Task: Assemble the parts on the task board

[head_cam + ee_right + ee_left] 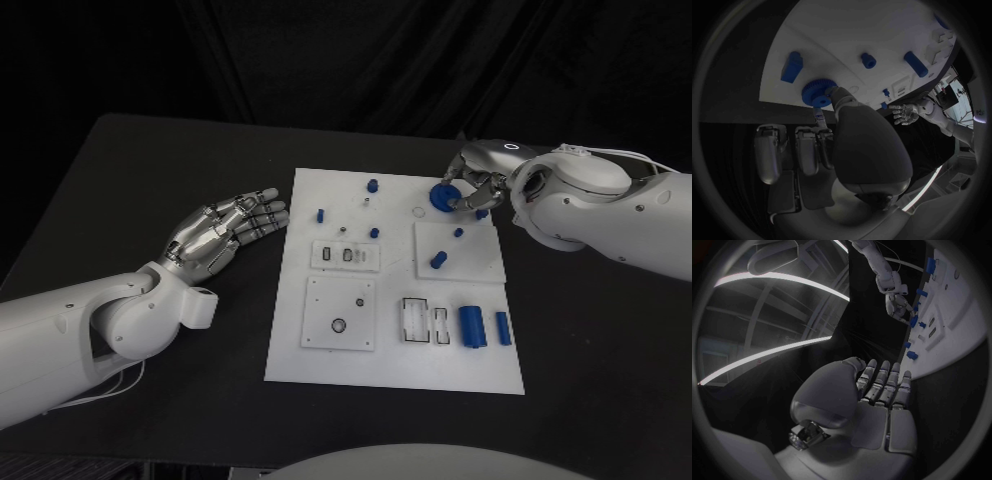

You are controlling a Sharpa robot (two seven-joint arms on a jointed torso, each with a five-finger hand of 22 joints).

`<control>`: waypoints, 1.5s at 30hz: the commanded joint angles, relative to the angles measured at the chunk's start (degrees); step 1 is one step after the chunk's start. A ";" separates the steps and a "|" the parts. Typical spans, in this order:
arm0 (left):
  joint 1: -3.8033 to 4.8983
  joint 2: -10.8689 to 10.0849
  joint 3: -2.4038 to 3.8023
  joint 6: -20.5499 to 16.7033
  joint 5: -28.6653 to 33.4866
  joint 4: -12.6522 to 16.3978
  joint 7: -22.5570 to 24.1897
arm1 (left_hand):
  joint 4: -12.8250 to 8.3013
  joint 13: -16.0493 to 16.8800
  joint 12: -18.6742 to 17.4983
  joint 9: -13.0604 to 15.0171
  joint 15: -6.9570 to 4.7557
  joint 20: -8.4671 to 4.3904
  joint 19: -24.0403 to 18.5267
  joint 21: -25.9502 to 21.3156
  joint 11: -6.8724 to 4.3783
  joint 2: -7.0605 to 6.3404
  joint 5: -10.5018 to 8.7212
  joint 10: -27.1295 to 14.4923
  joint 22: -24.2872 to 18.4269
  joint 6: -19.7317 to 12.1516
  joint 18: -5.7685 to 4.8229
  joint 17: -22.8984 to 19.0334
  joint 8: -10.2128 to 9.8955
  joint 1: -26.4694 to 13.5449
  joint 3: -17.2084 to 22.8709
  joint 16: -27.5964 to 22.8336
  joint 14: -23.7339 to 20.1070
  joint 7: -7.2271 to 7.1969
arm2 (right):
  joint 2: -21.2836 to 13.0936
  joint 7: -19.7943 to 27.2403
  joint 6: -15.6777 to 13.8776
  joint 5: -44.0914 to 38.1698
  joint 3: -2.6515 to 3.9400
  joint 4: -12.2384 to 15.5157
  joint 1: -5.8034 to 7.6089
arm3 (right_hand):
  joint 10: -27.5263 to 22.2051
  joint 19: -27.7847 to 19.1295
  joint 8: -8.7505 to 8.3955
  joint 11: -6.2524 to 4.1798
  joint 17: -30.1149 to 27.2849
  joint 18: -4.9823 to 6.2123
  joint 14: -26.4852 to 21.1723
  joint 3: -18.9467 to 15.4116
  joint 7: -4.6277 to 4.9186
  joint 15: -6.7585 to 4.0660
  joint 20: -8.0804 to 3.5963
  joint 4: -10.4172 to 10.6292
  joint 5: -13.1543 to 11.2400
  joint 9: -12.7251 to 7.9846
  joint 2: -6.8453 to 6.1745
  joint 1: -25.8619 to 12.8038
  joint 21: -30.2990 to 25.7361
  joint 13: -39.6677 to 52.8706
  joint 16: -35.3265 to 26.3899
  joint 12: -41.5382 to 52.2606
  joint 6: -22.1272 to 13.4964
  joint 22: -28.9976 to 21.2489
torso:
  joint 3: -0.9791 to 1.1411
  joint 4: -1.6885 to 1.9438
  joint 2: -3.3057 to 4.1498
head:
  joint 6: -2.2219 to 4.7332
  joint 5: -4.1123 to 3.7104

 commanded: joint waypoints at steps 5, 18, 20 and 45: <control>-0.11 -0.27 0.03 0.87 -0.16 0.20 5.93 | 0.00 0.02 0.08 0.00 -0.09 0.00 -0.26 -0.27 0.06 -0.12 0.16 0.29 -0.04 -0.22 -0.36 -0.02 0.12 -0.64 0.30 0.13 0.04 1.41 | -0.62 0.67 -2.71 -0.44 -0.04 2.85 0.62 | 5.96 3.70 5.76 -0.62 15.09 -0.50 5.97 0.14 -2.08 -0.51 -0.42 -0.06 0.65 15.26 0.27 -1.65 0.33 15.06 0.14 0.16 1.67 13.96 | -0.02 -0.02 0.03 | 0.37 0.19; -0.11 -0.13 0.03 0.90 -0.16 0.18 5.82 | 0.00 0.02 0.08 -0.01 -0.09 0.00 -0.22 -0.25 0.07 -0.14 0.13 0.29 -0.04 -0.24 -0.36 -0.01 0.12 -0.67 0.36 0.21 0.07 1.42 | 2.08 1.11 -3.14 -0.44 0.10 6.30 2.24 | 5.96 3.98 6.56 -0.86 15.09 -0.60 5.97 0.26 -2.32 -0.76 -0.68 0.24 -1.74 17.13 0.27 -2.82 0.65 15.06 0.14 0.16 0.66 14.09 | -0.05 0.04 0.02 | 0.54 0.25; -0.11 -0.11 0.03 0.90 -0.16 0.15 5.76 | 0.00 0.02 0.08 -0.01 -0.09 0.00 -0.22 -0.25 0.07 -0.14 0.13 0.29 -0.04 -0.24 -0.36 -0.01 0.12 -0.67 0.36 0.21 0.07 1.42 | 2.92 1.27 -3.11 -0.44 0.12 6.18 2.30 | 5.96 4.00 6.60 -0.87 15.09 -0.60 5.97 0.31 -2.32 -0.78 -0.71 0.24 -2.28 17.38 0.30 -2.89 0.65 15.06 0.14 0.16 0.42 14.10 | -0.06 0.03 0.02 | 0.45 0.21; -0.11 0.49 0.03 1.20 -0.16 -0.01 5.48 | 0.00 0.02 0.07 -0.01 -0.09 0.00 -0.28 -0.29 0.07 -0.16 0.09 0.28 -0.06 -0.26 -0.36 -0.02 0.12 -0.71 0.44 0.18 0.03 1.42 | 10.33 3.23 -3.00 -0.44 0.20 1.51 2.19 | 5.96 3.10 6.18 -0.60 15.09 -0.26 5.97 0.66 -1.96 -0.61 -0.65 0.16 -4.87 18.16 0.38 -3.12 -0.43 15.06 0.14 0.16 -1.12 13.63 | -0.01 0.00 0.09 | 0.22 -0.38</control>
